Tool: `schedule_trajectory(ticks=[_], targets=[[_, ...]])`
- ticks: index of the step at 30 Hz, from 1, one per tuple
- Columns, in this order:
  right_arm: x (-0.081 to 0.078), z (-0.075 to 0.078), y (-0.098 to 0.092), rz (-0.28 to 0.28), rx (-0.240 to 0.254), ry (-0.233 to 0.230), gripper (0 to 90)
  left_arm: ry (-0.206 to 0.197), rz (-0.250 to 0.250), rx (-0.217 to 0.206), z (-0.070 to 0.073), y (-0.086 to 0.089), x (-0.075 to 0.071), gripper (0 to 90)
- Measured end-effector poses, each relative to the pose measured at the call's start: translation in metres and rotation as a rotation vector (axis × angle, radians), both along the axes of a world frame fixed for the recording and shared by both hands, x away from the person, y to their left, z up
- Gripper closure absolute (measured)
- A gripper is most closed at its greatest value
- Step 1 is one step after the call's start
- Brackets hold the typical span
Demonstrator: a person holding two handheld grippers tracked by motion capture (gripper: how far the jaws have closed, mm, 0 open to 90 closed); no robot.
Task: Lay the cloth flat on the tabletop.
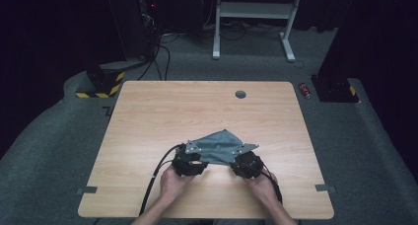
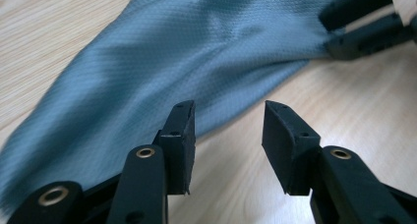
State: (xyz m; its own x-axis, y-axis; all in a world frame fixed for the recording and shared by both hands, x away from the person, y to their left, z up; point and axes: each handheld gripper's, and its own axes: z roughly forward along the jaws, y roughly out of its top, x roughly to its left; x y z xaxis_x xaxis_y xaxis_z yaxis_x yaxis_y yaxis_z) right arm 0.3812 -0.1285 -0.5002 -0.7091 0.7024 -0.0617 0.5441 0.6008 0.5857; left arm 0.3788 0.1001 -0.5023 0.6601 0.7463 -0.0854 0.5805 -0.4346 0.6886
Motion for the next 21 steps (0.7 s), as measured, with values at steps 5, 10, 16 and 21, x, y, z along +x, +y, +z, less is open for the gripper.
schedule_trajectory(ticks=[5,10,16,21], targets=[[-0.003,-0.005,0.002,0.025,-0.004,-0.011,81.6,0.010,-0.005,0.022,-0.006,-0.014,0.006,55.0],[-0.002,-0.004,0.002,0.017,0.000,-0.005,87.7,-0.009,0.011,0.053,-0.008,-0.015,0.013,68.0],[-0.005,0.002,-0.002,0.009,0.045,-0.010,88.5,0.053,-0.036,0.066,-0.003,-0.005,0.016,89.1],[-0.015,0.027,-0.006,0.050,0.100,-0.046,88.4,0.013,-0.108,0.028,0.021,0.011,0.000,89.2]])
